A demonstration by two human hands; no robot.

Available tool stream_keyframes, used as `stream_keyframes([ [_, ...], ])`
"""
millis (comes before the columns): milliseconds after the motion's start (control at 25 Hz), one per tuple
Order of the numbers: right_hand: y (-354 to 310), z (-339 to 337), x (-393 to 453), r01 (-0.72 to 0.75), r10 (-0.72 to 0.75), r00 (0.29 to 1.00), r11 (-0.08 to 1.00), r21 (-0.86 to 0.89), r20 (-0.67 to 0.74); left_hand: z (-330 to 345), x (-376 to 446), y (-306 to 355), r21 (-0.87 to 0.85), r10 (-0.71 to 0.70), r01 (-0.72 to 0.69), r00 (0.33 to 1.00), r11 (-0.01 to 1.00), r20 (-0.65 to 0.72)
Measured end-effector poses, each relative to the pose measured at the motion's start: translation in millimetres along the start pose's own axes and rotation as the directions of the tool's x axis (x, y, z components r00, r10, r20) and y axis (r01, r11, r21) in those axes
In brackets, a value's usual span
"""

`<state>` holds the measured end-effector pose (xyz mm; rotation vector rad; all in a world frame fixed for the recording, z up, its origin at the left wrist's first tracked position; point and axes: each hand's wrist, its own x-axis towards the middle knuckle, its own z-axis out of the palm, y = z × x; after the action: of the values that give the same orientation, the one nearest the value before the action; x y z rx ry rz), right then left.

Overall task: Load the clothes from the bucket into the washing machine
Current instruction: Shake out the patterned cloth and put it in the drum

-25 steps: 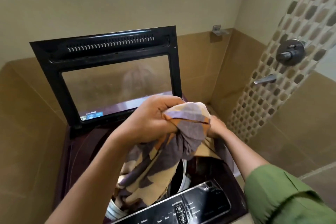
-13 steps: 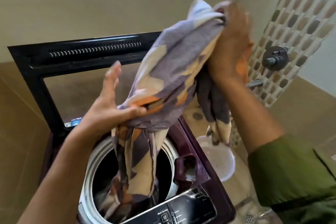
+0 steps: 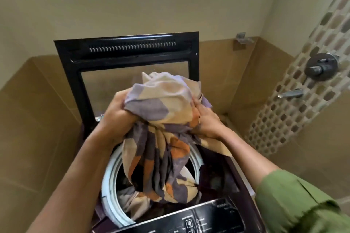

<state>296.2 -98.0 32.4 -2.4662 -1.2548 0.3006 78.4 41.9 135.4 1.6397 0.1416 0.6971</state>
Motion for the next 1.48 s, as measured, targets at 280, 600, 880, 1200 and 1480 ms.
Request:
stream_keyframes([
  [280,39.7,12.1,4.0,-0.073,0.072,0.989,0.997,0.008,0.127,-20.1,-12.8,-7.2,-0.093,0.017,-0.014,0.999,0.996,0.033],
  [600,-10.2,-57.8,8.8,0.11,0.362,0.75,0.757,0.644,-0.554,-56.8,-48.7,-63.2,-0.02,-0.128,0.133,0.893,0.991,-0.431],
  [880,-124.1,-1.5,6.1,0.057,0.182,0.972,0.43,0.901,-0.149,-40.7,-121.8,-153.7,0.815,-0.761,0.43,0.648,0.39,0.022],
  [1200,-54.8,106.3,-12.3,-0.15,0.156,0.962,0.988,-0.045,0.225,-66.7,-133.4,-167.3,0.953,-0.845,0.216,0.53,0.214,0.069],
  [1480,-49.4,130.8,-20.9,-0.271,0.305,0.942,0.937,0.22,-0.137,-112.4,-99.4,-197.0,0.986,-0.599,0.033,0.791,-0.163,-0.125],
])
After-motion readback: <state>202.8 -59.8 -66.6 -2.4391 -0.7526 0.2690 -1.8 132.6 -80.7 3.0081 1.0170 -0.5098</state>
